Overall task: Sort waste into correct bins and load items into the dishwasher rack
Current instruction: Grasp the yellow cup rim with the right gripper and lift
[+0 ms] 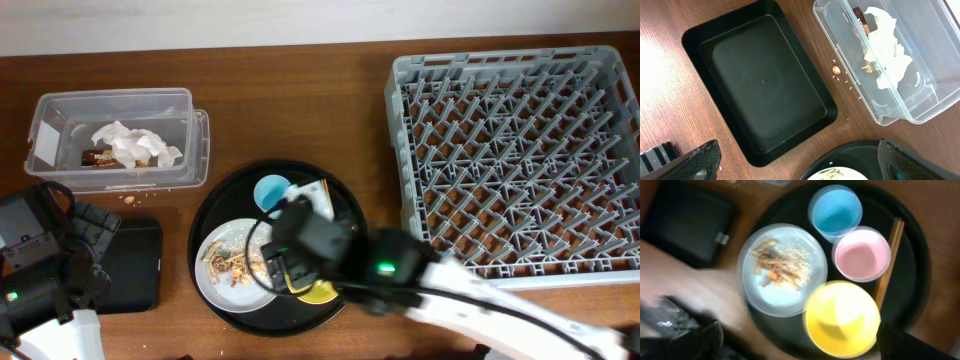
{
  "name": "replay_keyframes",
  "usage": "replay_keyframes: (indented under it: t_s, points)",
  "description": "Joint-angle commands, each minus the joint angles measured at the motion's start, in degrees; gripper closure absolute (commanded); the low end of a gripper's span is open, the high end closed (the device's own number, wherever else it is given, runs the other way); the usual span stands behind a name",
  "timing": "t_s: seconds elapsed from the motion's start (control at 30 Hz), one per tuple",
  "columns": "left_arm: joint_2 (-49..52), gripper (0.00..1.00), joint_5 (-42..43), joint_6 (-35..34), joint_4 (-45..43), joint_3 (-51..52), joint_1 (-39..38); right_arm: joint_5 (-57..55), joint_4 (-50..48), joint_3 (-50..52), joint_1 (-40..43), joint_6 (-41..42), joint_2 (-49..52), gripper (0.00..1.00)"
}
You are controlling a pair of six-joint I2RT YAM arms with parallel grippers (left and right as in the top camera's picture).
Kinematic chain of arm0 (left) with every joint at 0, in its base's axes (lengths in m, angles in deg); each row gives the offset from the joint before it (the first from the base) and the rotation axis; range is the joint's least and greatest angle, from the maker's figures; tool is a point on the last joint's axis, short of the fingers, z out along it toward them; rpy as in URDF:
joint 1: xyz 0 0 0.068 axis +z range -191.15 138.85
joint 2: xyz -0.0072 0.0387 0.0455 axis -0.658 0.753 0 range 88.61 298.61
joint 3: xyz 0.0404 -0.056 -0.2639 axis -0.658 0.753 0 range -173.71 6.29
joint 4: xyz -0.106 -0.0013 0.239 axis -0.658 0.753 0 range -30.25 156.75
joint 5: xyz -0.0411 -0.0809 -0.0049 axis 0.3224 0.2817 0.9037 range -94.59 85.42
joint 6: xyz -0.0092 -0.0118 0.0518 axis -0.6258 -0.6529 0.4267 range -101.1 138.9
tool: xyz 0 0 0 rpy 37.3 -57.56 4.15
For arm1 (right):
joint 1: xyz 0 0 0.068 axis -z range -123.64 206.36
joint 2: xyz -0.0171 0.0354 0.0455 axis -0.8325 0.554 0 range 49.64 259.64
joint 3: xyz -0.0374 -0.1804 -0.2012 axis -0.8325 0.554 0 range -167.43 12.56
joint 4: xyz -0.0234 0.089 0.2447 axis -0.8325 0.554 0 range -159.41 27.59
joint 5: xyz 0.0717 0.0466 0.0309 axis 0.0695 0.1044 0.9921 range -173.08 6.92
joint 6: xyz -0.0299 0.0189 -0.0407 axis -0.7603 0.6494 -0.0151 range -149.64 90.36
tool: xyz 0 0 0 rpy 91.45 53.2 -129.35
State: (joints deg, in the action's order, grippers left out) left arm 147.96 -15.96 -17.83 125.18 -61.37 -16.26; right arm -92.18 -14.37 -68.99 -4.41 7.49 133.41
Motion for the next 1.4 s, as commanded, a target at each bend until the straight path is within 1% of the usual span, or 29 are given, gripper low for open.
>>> replay_keyframes:
  t_s: [0.0, 0.13, 0.23, 0.3, 0.37, 0.5, 0.63, 0.8, 0.9, 0.93, 1.03, 1.1, 1.17, 1.27, 1.37]
  points:
    - [-0.28, 0.01, -0.04, -0.13, 0.04, -0.09, 0.33, -8.33, 2.19, -2.97, -4.09, 5.03, 7.54, 0.01]
    - [-0.28, 0.01, -0.04, -0.13, 0.07, -0.09, 0.31, -7.82, 3.37, -2.97, -7.45, 5.38, 13.99, 0.01]
    - [-0.28, 0.01, -0.04, -0.13, 0.07, -0.09, 0.33, -3.39, 8.02, -2.93, -9.09, 5.11, 16.79, 0.01]
    - [-0.28, 0.01, -0.04, -0.13, 0.04, -0.09, 0.33, -3.39, 11.87, -2.71, -9.68, 4.07, 18.14, 0.01]
    - [-0.28, 0.01, -0.04, -0.13, 0.04, -0.09, 0.31, -3.34, 12.9, -1.64, -9.7, 2.34, 19.47, 0.01]
    - [-0.28, 0.01, -0.04, -0.13, 0.04, -0.09, 0.31, -2.89, 11.37, -1.09, -9.73, 2.36, 21.55, 0.01]
    - [-0.28, 0.01, -0.04, -0.13, 0.04, -0.09, 0.33, 1.88, 8.39, 0.02, -9.73, 2.34, 21.84, 0.01]
    - [-0.28, 0.01, -0.04, -0.13, 0.04, -0.09, 0.33, 1.16, 7.61, 3.28, -9.73, 2.32, 21.84, 0.0]
    - [-0.28, 0.01, -0.04, -0.13, 0.04, -0.09, 0.33, 0.48, 5.7, 6.23, -9.73, 2.32, 21.84, 0.03]
    - [-0.28, 0.01, -0.04, -0.13, 0.04, -0.09, 0.33, 0.02, 4.37, 7.37, -9.73, 2.32, 21.84, 0.05]
    - [-0.28, 0.01, -0.04, -0.13, 0.04, -0.09, 0.33, -1.73, -1.01, 10.6, -9.73, 2.25, 21.84, 0.18]
    - [-0.28, 0.01, -0.04, -0.13, 0.04, -0.09, 0.33, -2.05, -2.71, 10.75, -9.73, -0.31, 21.84, 0.25]
    - [-0.28, 0.01, -0.04, -0.13, 0.04, -0.09, 0.33, -2.08, -3.96, 10.75, -9.73, -2.93, 21.84, 0.28]
    - [-0.28, 0.01, -0.04, -0.13, 0.04, -0.09, 0.33, -2.08, -5.03, 10.97, -9.73, -6.97, 21.84, 0.35]
    - [-0.28, 0.01, -0.04, -0.13, 0.04, -0.09, 0.33, -3.43, -7.17, 13.09, -9.73, -6.93, 21.84, 0.37]
